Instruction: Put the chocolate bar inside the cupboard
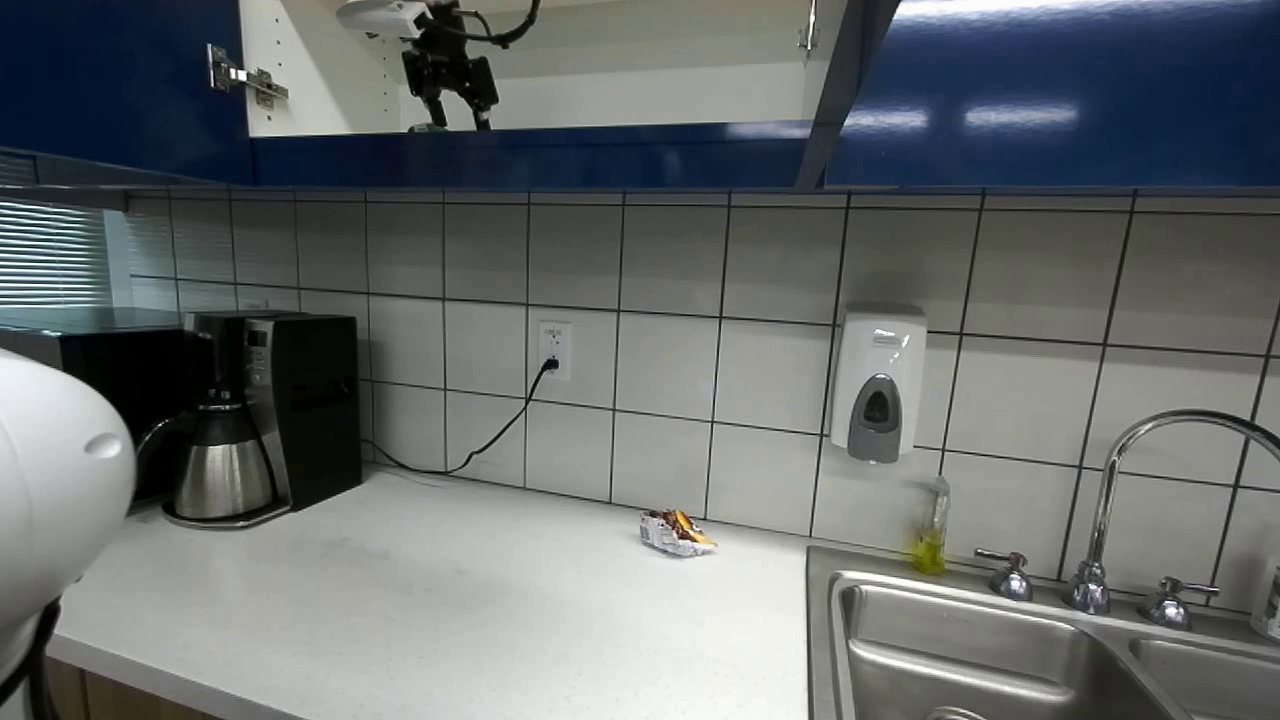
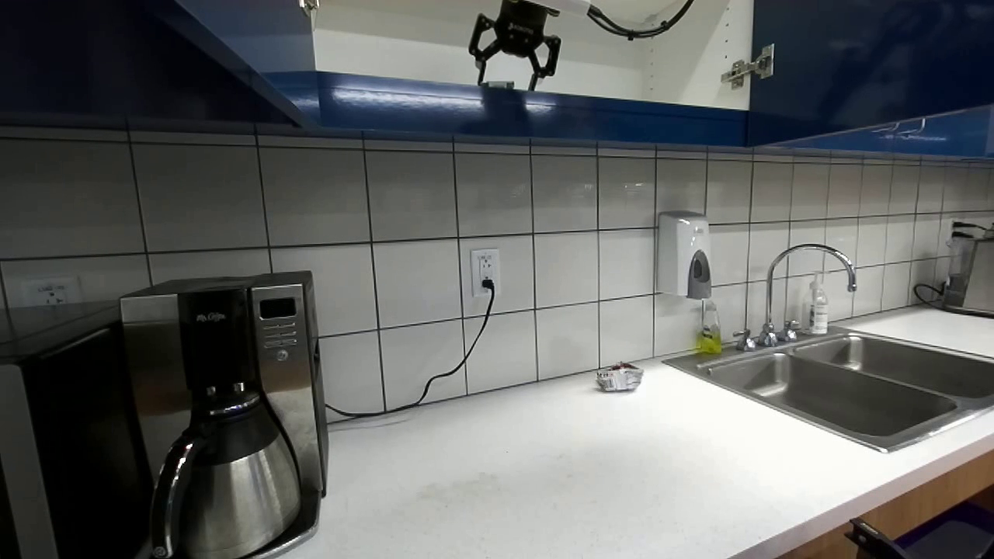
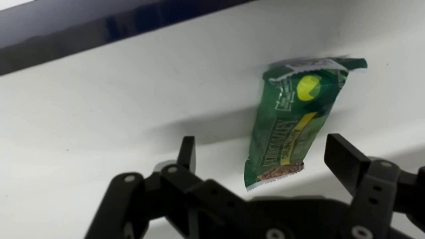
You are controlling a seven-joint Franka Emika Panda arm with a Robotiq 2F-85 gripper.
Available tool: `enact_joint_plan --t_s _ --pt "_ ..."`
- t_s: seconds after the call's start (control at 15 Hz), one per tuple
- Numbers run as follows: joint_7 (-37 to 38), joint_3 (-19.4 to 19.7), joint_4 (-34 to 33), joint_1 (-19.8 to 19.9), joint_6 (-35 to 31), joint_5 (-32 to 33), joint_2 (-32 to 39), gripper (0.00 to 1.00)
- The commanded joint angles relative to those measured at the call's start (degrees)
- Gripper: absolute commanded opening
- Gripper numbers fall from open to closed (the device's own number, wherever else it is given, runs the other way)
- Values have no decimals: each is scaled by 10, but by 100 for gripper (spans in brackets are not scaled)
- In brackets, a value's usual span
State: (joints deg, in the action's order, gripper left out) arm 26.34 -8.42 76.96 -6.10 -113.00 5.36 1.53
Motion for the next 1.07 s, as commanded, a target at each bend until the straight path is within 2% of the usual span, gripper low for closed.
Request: enact_joint_plan --t_s 0.0,0.67,1.0 --pt "-1 4 49 4 -5 -4 -40 100" --pt "-4 20 134 2 -33 -5 -104 100" --pt "-3 15 148 9 -44 -5 -119 100"
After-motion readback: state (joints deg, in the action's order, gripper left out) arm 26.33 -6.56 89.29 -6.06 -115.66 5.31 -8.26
